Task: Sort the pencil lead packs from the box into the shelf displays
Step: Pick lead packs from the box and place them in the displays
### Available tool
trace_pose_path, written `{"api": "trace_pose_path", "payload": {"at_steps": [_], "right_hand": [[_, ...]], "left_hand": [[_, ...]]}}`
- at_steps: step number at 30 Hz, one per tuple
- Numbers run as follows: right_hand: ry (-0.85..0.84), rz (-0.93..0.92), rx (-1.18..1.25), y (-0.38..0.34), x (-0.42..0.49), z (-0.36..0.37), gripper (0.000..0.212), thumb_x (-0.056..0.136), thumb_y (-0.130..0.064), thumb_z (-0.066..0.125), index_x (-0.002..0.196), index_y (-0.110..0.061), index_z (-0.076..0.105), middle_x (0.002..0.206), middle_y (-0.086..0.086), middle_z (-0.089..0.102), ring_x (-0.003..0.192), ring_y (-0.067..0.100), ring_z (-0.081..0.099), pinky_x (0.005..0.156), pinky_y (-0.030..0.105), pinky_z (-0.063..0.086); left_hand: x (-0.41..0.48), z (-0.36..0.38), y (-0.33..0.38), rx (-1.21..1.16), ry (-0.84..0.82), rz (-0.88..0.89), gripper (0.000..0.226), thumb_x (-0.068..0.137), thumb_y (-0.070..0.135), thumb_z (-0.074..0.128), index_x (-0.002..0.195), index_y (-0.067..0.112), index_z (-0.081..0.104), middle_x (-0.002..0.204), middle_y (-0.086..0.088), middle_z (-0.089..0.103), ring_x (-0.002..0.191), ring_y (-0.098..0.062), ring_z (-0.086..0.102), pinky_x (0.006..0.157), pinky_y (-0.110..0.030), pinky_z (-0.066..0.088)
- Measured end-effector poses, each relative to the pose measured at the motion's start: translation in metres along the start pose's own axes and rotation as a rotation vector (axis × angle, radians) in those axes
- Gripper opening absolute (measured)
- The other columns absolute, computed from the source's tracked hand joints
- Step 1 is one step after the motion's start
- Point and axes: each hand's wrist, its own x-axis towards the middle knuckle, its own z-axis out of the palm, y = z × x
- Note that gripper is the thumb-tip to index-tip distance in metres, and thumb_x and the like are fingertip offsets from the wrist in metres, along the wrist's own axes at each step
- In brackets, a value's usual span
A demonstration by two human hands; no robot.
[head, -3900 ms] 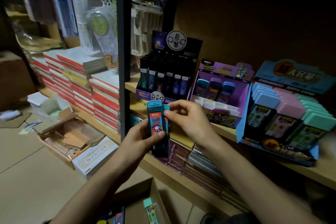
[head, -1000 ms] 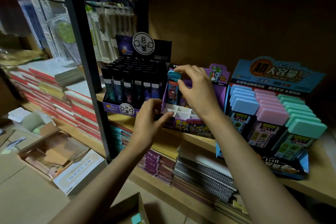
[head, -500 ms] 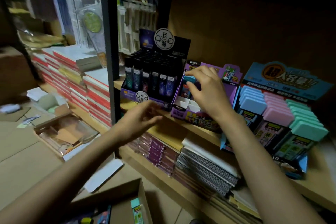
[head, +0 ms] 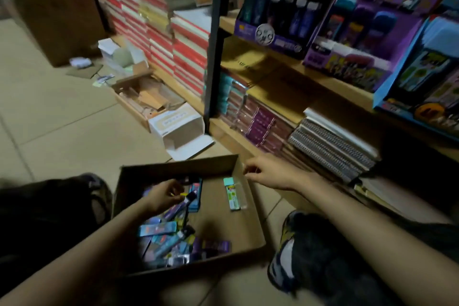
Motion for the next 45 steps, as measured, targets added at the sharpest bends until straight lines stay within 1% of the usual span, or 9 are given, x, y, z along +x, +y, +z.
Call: {"api": "trace_pose_path", "payload": {"at_steps": [2,7,10,14,17,27,34,37,45], "right_hand": [[-0.106,0.043,0.076,0.001,0.011,0.044,0.023,0.092,-0.02,0.055,0.11,-0.01,0.066,0.11,0.006,0.066,0.1,0.016,0.06,0.081,0.025,0.045],[-0.302,0.131,0.2,0.003,0.035,0.138,0.026,0.091,-0.017,0.058,0.113,-0.004,0.064,0.112,0.012,0.065,0.105,0.022,0.059,0.083,0.026,0.043],[-0.347,0.2,0.254,0.006,0.049,0.182,0.027,0.09,-0.015,0.06,0.114,-0.005,0.063,0.114,0.011,0.065,0.106,0.022,0.059,0.082,0.024,0.043],[-0.428,0.299,0.301,0.009,0.063,0.225,0.045,0.085,-0.016,0.067,0.127,-0.006,0.054,0.126,0.012,0.058,0.114,0.023,0.055,0.095,0.029,0.043],[-0.481,0.313,0.298,0.013,0.066,0.245,0.057,0.077,-0.021,0.075,0.128,-0.009,0.051,0.128,0.009,0.056,0.114,0.022,0.053,0.087,0.021,0.039],[-0.504,0.274,0.246,0.006,0.071,0.276,0.058,0.076,-0.033,0.075,0.127,-0.016,0.053,0.132,0.01,0.047,0.124,0.026,0.043,0.102,0.029,0.036],[-0.505,0.266,0.325,0.002,0.072,0.283,0.031,0.078,-0.025,0.074,0.103,-0.011,0.064,0.112,0.011,0.054,0.102,0.023,0.051,0.087,0.029,0.042],[-0.534,0.31,0.493,0.002,0.07,0.282,0.027,0.079,-0.016,0.073,0.101,-0.005,0.062,0.092,0.007,0.055,0.083,0.018,0.05,0.072,0.026,0.038],[-0.568,0.338,0.617,0.003,0.077,0.273,0.028,0.084,-0.01,0.068,0.107,0.003,0.06,0.068,-0.003,0.053,0.066,0.011,0.05,0.065,0.024,0.038]], "left_hand": [[-0.01,0.025,-0.032,-0.055,-0.017,-0.069,0.028,0.085,0.007,0.067,0.108,-0.005,0.057,0.093,-0.014,0.056,0.086,-0.02,0.052,0.073,-0.031,0.043],[-0.04,0.066,-0.1,-0.098,0.006,-0.228,0.052,0.074,0.015,0.079,0.116,-0.005,0.055,0.109,-0.015,0.052,0.1,-0.024,0.053,0.074,-0.011,0.039],[-0.039,0.077,-0.12,-0.076,-0.092,-0.292,0.062,0.072,0.027,0.081,0.12,0.001,0.053,0.12,-0.016,0.049,0.115,-0.027,0.05,0.088,-0.022,0.038],[-0.029,0.091,-0.126,-0.088,-0.197,-0.243,0.071,0.065,0.031,0.086,0.122,0.012,0.049,0.123,-0.009,0.046,0.105,-0.014,0.051,0.088,-0.011,0.041],[-0.021,0.101,-0.132,0.022,-0.233,-0.185,0.081,0.065,0.038,0.084,0.13,0.011,0.044,0.13,-0.01,0.037,0.119,-0.02,0.042,0.101,-0.021,0.035],[-0.009,0.106,-0.153,-0.065,-0.198,-0.182,0.07,0.07,0.034,0.081,0.127,0.009,0.048,0.128,-0.01,0.045,0.117,-0.019,0.046,0.102,-0.025,0.036],[-0.006,0.093,-0.159,0.05,-0.379,-0.159,0.074,0.073,0.029,0.08,0.134,0.012,0.041,0.136,-0.009,0.042,0.125,-0.022,0.042,0.102,-0.024,0.032],[-0.005,0.098,-0.155,-0.044,-0.341,-0.19,0.063,0.074,0.022,0.079,0.127,0.008,0.047,0.133,-0.009,0.052,0.121,-0.02,0.05,0.103,-0.03,0.039],[-0.005,0.109,-0.148,0.045,-0.471,-0.12,0.052,0.079,0.037,0.073,0.119,0.009,0.056,0.116,-0.008,0.052,0.105,-0.019,0.053,0.092,-0.029,0.045]]}}
